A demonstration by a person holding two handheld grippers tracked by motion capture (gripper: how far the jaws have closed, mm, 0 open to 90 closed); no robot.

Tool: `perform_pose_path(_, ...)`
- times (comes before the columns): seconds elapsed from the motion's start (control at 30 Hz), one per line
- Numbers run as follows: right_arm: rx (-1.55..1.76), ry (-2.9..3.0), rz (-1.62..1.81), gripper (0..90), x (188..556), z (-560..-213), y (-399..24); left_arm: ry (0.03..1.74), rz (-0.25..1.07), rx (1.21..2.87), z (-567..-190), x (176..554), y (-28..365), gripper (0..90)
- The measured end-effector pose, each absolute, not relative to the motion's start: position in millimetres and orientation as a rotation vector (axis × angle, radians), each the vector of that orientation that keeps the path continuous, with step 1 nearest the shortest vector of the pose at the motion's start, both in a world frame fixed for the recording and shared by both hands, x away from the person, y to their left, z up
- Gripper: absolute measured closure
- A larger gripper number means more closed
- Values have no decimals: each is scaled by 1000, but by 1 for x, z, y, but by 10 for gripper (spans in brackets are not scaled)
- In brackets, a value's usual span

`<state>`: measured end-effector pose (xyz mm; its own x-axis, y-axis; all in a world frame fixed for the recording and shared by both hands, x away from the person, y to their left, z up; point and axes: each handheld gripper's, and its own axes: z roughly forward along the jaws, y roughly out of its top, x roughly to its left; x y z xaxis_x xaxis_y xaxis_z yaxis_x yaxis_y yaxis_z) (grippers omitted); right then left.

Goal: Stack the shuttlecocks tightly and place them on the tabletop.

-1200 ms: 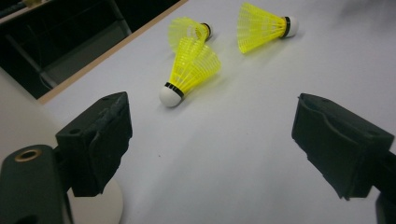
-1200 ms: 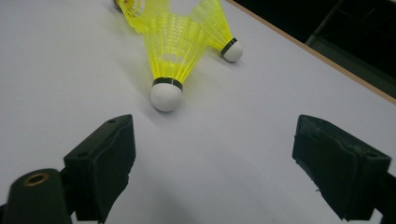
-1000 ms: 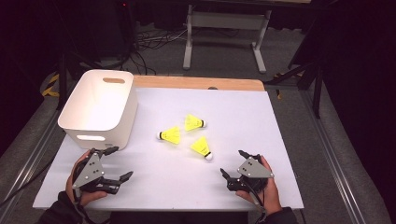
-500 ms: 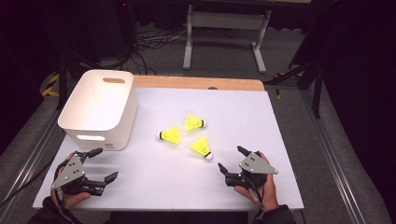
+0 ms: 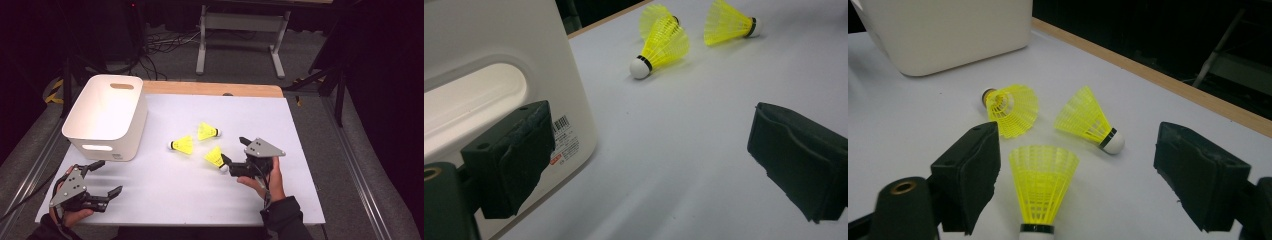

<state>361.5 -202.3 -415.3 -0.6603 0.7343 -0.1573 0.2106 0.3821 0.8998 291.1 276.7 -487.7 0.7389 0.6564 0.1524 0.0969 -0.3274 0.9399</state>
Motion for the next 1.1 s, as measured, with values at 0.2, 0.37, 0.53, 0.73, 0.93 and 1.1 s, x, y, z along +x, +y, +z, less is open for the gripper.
perform_pose_path(0.2,808,2133,1168,212,392,-401,-179,574,632,1851,-489,291,274,60)
perform_pose_path(0.37,860,2182,1090,232,423,-400,-160,581,625,1853,-491,291,271,60)
perform_pose_path(0.53,927,2216,1028,238,447,-403,-150,566,626,1870,-491,291,271,61)
perform_pose_path(0.73,1003,2258,937,243,478,-406,-135,587,593,1847,-491,292,273,69)
perform_pose_path(0.93,1001,2291,902,246,489,-410,-119,582,589,1853,-492,292,272,70)
perform_pose_path(1.1,975,2321,826,304,495,-418,-104,575,590,1863,-492,292,271,71)
